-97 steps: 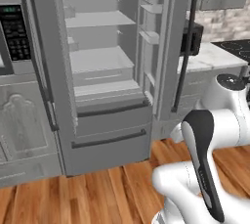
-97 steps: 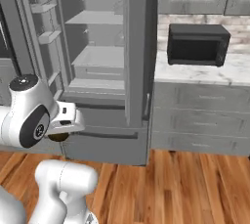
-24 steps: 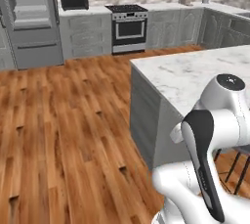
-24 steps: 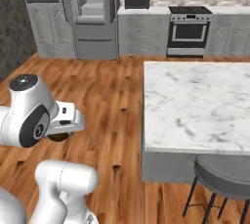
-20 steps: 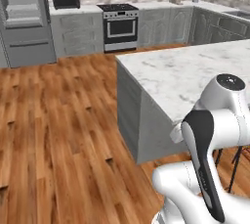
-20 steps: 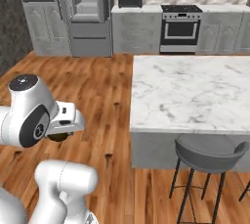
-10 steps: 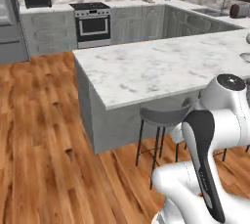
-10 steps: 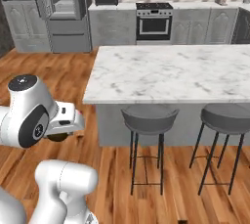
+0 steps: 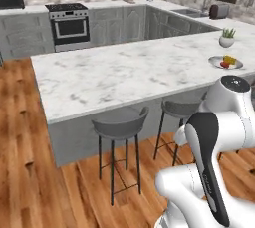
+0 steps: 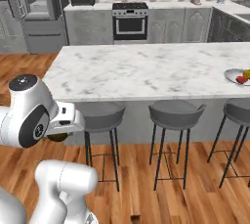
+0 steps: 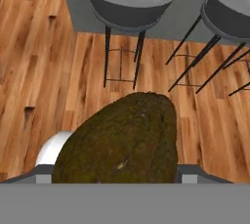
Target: Take the cheese, steak, and avocado from the fridge and place them on the plate on the dining counter to create an appetizer plate.
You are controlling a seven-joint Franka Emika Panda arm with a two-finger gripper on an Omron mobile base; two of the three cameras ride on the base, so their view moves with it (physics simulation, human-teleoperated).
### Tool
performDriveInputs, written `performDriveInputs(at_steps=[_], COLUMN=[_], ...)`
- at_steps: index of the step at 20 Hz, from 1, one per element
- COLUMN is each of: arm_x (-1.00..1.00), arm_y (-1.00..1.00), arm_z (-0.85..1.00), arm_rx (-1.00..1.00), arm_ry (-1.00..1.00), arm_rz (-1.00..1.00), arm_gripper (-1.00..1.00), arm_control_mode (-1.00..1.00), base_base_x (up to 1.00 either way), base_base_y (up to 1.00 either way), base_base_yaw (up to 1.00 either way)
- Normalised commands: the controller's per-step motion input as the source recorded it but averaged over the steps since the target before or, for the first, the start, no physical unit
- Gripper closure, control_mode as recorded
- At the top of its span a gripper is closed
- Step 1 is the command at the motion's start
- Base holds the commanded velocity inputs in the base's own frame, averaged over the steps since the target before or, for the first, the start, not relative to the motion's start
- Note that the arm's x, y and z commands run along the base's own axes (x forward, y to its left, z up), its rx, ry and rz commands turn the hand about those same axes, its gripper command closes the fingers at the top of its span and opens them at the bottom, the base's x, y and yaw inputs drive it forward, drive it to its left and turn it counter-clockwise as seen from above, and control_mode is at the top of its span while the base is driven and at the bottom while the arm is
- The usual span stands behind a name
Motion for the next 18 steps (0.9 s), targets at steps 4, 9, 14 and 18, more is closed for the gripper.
performDriveInputs(at_steps=[4,9,14,18], arm_x=[0.0,0.0,0.0,0.0], arm_y=[0.0,0.0,0.0,0.0], arm_z=[0.0,0.0,0.0,0.0], arm_rx=[0.0,0.0,0.0,0.0], arm_ry=[0.0,0.0,0.0,0.0], arm_rz=[0.0,0.0,0.0,0.0], arm_gripper=[1.0,1.0,1.0,1.0], arm_control_mode=[1.0,1.0,1.0,1.0], base_base_x=[0.0,0.0,0.0,0.0], base_base_y=[-1.0,-1.0,-1.0,-1.0], base_base_yaw=[-0.08,-0.08,-0.08,-0.07])
